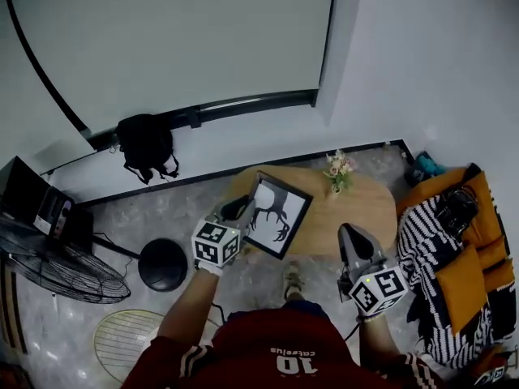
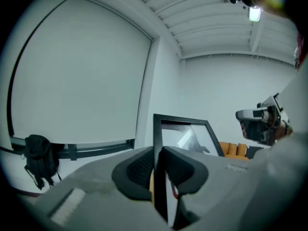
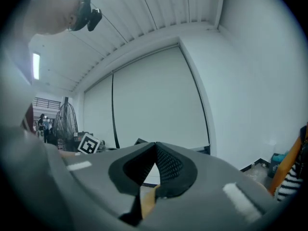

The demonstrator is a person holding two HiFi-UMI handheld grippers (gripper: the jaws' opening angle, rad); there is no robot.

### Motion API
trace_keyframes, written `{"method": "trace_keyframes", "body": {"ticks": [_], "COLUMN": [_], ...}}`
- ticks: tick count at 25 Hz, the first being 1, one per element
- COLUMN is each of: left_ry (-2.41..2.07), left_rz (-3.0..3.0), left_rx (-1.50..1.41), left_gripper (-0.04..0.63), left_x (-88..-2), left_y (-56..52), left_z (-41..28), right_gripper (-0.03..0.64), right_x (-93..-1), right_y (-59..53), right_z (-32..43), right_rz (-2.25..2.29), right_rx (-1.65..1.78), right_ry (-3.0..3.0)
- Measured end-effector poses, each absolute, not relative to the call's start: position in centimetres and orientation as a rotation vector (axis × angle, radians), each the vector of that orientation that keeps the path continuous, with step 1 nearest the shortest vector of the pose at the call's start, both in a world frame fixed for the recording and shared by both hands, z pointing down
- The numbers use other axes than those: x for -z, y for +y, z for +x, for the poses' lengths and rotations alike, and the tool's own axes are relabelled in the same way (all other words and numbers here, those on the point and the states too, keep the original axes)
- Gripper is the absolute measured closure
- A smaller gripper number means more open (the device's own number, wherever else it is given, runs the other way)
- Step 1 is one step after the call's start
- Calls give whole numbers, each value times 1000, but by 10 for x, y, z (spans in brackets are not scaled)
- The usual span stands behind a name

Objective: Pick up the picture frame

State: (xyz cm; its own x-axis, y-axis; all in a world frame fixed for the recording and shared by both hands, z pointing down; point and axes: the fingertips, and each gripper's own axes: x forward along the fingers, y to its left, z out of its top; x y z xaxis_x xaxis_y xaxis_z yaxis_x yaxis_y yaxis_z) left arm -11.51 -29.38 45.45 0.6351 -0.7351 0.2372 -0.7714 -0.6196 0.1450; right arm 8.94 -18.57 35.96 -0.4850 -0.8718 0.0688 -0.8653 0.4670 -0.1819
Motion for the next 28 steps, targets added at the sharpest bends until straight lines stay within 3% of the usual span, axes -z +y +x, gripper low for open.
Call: {"method": "trace_keyframes", "body": {"ticks": [10, 28], "left_ry": [-1323, -1641], "left_rz": [2622, 2584], "left_rx": [-11, 246], "left_gripper": [526, 525], "left_x": [-375, -266], "left_y": [-211, -177], "left_z": [-141, -146], "right_gripper": [624, 618], "right_x": [-319, -275], "right_y": [-132, -121], "right_z": [84, 136], "right_rz": [-1616, -1604], "right_rx": [185, 80], "right_ry": [2684, 2637]}}
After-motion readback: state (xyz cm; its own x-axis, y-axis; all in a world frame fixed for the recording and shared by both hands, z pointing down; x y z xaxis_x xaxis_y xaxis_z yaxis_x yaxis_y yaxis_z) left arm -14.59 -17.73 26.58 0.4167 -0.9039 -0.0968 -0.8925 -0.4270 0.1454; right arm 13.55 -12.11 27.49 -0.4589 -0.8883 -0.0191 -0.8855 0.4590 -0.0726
